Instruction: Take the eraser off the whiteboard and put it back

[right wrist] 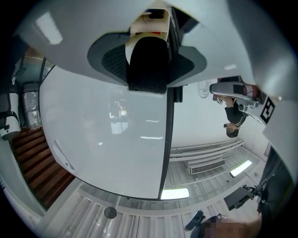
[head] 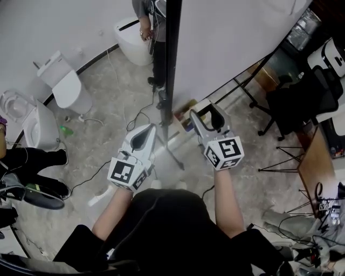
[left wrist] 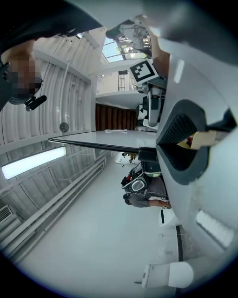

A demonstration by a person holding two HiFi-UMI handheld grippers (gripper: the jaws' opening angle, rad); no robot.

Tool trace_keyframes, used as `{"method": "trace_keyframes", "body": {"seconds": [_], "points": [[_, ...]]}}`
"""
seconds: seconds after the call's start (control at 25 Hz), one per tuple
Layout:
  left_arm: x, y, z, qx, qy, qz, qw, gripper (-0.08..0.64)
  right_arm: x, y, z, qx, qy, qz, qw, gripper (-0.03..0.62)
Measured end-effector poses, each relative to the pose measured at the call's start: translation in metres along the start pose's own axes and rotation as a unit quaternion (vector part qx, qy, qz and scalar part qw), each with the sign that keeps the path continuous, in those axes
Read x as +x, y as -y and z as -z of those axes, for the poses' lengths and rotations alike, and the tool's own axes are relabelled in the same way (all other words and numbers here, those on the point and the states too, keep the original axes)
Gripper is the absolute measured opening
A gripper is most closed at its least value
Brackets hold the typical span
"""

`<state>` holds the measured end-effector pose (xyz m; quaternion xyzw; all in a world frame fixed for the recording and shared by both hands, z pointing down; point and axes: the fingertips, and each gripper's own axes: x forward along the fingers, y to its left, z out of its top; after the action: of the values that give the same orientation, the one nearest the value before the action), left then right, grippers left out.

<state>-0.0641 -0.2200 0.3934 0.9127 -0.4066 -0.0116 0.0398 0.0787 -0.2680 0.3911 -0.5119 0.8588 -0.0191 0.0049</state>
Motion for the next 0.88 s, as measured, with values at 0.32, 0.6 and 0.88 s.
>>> {"method": "trace_keyframes", "body": {"seconds": [0.32, 0.6, 0.88], "points": [[-0.004, -0.011, 0.009, -0.004, -0.003, -0.020, 0.9998, 0.005, 0.029, 0.004, 0.026, 0.000, -0.014, -0.008, 1.000, 0.256], [-0.006, -0.015, 0.012, -0.006, -0.006, -0.029, 0.9995, 0.005, 0.041, 0.007, 0.045, 0.000, -0.029, -0.008, 1.000, 0.256], [-0.006, -0.022, 0.014, -0.009, -0.015, -0.040, 0.9991, 0.005, 0.052, 0.003, 0.065, -0.002, -0.051, -0.011, 0.999, 0.258]]}}
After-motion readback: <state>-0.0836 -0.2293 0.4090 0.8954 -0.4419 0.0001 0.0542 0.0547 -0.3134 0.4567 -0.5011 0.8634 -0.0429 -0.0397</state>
